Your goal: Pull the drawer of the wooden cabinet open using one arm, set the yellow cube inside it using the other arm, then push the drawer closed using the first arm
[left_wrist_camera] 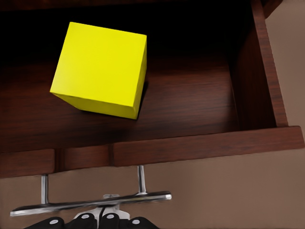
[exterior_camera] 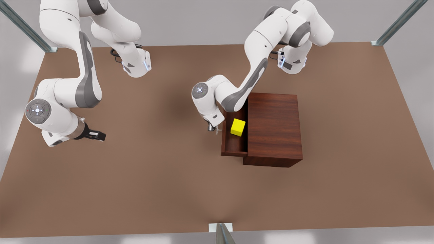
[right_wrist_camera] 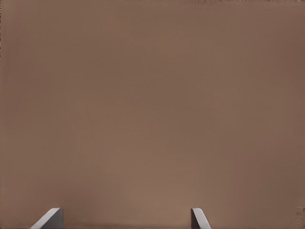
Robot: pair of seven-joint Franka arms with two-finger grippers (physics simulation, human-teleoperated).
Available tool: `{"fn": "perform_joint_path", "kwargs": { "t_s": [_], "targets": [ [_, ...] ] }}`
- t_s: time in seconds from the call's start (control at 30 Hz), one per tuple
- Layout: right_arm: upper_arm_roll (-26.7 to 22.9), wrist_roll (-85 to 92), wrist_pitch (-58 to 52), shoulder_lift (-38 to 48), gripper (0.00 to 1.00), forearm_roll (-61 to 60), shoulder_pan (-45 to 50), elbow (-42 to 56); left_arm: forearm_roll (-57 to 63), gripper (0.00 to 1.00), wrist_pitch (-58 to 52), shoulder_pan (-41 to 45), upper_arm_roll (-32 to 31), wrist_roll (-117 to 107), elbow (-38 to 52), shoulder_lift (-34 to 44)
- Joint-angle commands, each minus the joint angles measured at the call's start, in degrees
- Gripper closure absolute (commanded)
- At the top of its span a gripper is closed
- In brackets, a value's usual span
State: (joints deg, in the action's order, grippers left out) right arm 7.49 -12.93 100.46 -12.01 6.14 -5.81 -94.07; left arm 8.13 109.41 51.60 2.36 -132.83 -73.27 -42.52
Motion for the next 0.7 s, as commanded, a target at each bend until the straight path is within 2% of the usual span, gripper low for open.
{"fn": "perform_joint_path", "kwargs": {
  "t_s": [0.0, 0.33, 0.67],
  "targets": [
    [0.07, 10.21, 0.0, 0.06, 0.0, 0.1, 0.01, 0.03, -0.22, 1.0, -3.41, -0.53, 0.01, 3.1, -1.34, 0.69],
    [0.07, 10.38, 0.09, -0.56, 0.0, 0.19, 0.19, 0.03, -0.13, 1.0, -3.59, -4.14, 0.98, 11.28, -7.67, 4.64],
    [0.07, 10.29, 0.0, -0.91, 0.0, 0.01, 0.1, 1.7, 0.22, 1.0, -5.34, -6.6, 1.68, 14.44, -7.76, 4.73]
  ]
}}
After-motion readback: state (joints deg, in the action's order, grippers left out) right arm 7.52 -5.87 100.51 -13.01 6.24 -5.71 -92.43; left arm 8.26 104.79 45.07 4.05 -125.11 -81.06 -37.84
